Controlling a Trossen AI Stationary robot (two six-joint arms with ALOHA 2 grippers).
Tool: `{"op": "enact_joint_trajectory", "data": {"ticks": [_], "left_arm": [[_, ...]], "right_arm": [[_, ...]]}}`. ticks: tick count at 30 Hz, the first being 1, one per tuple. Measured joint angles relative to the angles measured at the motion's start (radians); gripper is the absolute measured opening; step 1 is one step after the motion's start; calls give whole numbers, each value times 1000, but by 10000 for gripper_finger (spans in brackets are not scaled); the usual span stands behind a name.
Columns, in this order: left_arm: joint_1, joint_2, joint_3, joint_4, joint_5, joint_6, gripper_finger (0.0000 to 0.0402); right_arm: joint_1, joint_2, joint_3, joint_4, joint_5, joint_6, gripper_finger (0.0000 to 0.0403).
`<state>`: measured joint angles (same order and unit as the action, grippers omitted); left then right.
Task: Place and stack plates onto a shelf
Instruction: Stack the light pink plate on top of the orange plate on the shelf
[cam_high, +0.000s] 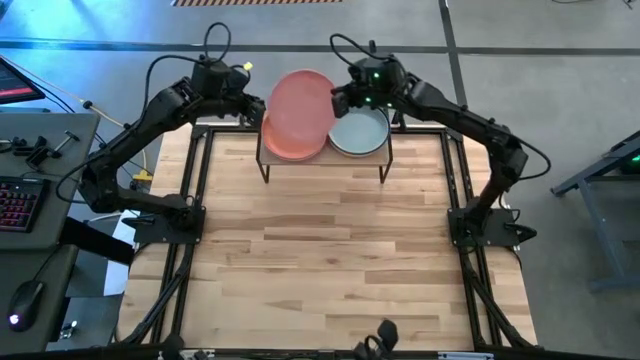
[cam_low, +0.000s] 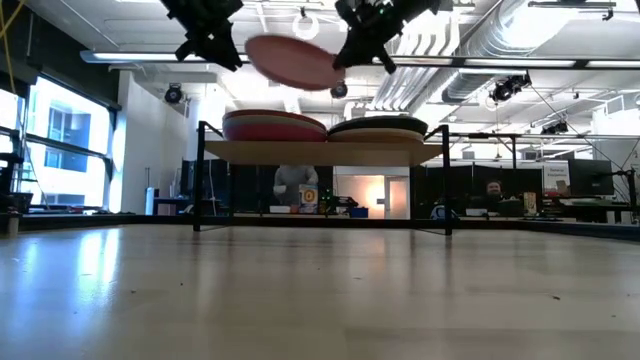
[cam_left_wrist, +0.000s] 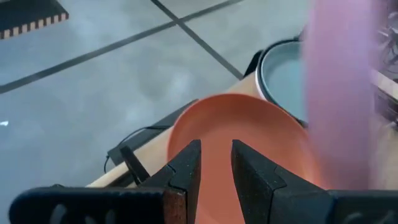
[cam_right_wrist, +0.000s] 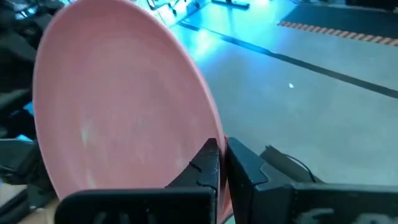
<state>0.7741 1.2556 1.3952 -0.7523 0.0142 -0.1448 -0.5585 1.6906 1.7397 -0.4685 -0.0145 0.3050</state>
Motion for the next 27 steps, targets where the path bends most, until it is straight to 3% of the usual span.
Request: {"op": "enact_joint_trajectory", "data": {"ticks": [12, 27], "left_arm": [[78, 0, 0, 94, 2, -10, 78], [76, 0, 0, 130, 58, -8, 78]], "right_arm": [[-5, 99, 0, 33, -16, 98, 0], [5, 172, -1, 44, -69, 97, 0]]}}
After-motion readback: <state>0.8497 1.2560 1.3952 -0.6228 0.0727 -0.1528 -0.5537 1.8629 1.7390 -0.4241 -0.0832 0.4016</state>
